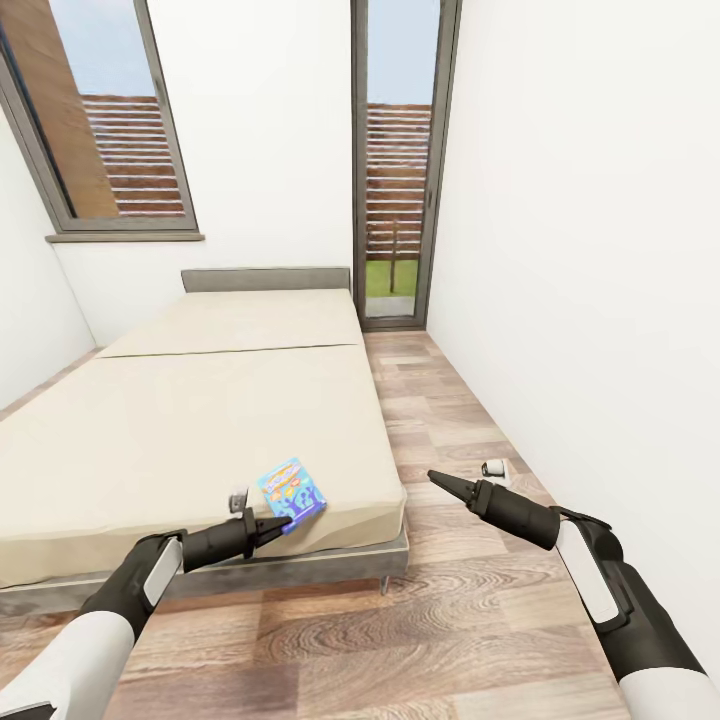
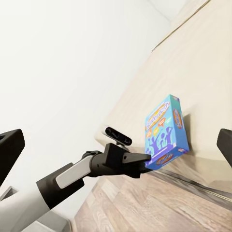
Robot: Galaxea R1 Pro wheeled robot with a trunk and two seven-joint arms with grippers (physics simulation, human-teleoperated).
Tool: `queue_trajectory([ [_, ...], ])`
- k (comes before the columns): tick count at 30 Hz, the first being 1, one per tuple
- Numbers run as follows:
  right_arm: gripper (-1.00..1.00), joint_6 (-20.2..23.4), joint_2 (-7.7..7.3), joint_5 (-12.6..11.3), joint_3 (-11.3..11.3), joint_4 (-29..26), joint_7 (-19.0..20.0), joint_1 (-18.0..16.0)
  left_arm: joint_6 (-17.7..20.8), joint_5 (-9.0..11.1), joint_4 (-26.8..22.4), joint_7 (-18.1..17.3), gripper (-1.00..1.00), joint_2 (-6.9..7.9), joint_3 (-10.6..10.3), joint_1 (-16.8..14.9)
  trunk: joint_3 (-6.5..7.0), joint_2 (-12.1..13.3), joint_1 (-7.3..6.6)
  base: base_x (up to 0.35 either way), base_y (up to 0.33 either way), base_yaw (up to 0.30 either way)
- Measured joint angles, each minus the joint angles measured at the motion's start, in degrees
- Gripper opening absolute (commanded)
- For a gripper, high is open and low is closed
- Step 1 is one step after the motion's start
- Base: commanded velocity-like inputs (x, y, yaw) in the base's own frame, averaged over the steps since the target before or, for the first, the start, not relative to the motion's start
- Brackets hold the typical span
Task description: Put all the toys in the child's room - the three board games (two on the bed and one on the table), the two jigsaw puzzles on the table, and the tennis ball on the table - inside the toy box on the table in the child's room.
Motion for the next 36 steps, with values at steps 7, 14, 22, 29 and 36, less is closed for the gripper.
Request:
queue_trajectory([
  [7,1.00,0.00,0.00,0.00,0.00,0.00,0.00,-0.01,-0.05,-0.05,0.00,0.00,-1.00,0.05,0.00,0.01,0.00,0.00,0.00,0.000,0.000,0.000],
  [14,1.00,0.00,0.00,0.00,0.00,0.00,0.00,0.00,-0.12,-0.12,0.00,-0.02,-1.00,0.03,0.01,0.03,0.00,0.00,0.00,0.000,0.000,0.000],
  [22,1.00,0.00,0.00,-0.01,0.00,0.00,0.00,0.00,-0.18,-0.21,0.01,-0.02,-1.00,0.01,0.00,0.02,0.17,0.39,-0.21,0.000,0.000,0.000],
  [29,1.00,-0.04,0.00,-0.01,0.00,0.34,-0.04,0.00,-0.16,-0.19,0.01,-0.10,-1.00,-0.02,0.00,-0.02,1.43,3.19,-1.75,0.000,0.000,0.000],
  [36,1.00,-0.08,0.01,-0.01,0.00,0.75,-0.08,0.00,0.19,-0.18,0.01,-0.19,-1.00,0.17,0.02,-0.01,2.69,6.00,-3.29,0.000,0.000,0.000],
])
